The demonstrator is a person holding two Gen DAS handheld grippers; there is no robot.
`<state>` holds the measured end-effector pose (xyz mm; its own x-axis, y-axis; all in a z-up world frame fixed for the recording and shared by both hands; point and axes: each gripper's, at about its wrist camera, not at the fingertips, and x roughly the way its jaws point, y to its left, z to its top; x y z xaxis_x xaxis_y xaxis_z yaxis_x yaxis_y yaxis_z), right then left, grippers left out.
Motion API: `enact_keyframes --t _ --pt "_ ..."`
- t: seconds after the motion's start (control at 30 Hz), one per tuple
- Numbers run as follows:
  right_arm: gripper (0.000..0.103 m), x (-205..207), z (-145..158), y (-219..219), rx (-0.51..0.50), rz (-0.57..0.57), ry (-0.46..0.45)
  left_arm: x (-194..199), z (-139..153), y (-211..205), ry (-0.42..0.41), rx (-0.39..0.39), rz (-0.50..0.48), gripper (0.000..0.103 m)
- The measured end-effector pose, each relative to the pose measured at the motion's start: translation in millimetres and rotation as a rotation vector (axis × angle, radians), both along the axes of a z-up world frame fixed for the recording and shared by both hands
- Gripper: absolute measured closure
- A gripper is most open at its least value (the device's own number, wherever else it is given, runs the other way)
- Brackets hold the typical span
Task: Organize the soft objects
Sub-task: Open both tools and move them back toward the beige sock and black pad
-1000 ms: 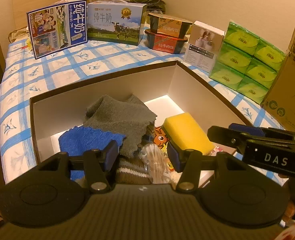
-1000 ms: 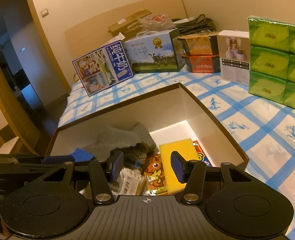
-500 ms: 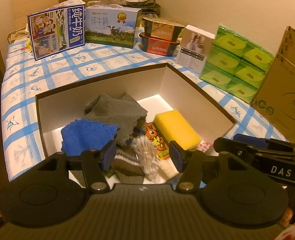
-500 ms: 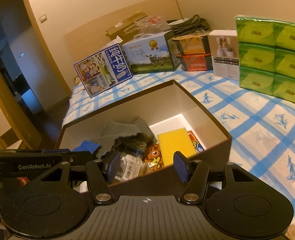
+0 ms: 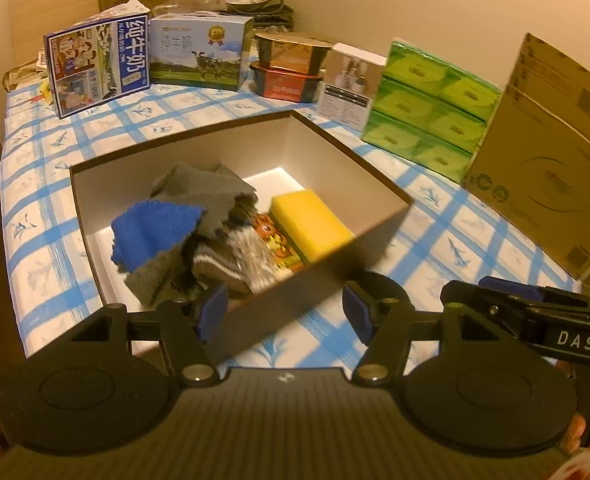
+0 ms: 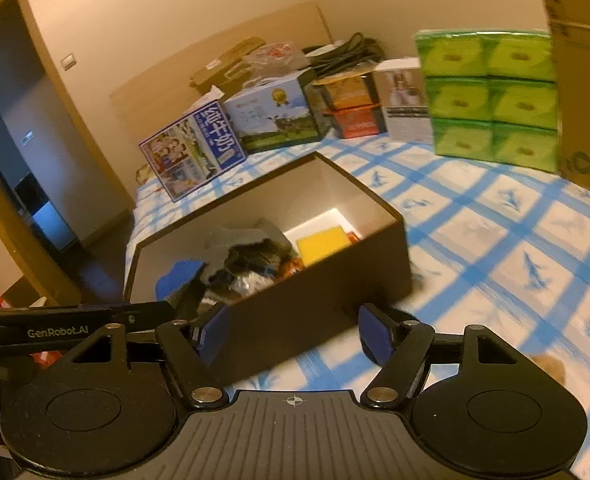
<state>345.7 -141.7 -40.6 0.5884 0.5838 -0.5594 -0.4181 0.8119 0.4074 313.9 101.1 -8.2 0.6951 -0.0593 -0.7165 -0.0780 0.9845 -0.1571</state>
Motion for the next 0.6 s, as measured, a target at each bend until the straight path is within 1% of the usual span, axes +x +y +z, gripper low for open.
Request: enact_keyframes --t 0.3,0.6 --pt "0.031 -48 -2 -32 -0.029 -0.055 0.037 -35 0 -25 0.019 -0.020 -0.055 0.042" --pt "0.031 -89 -4 -54 -0.058 -0.080 0.053 -64 -3 -51 0.043 -0.027 -0.110 0.042"
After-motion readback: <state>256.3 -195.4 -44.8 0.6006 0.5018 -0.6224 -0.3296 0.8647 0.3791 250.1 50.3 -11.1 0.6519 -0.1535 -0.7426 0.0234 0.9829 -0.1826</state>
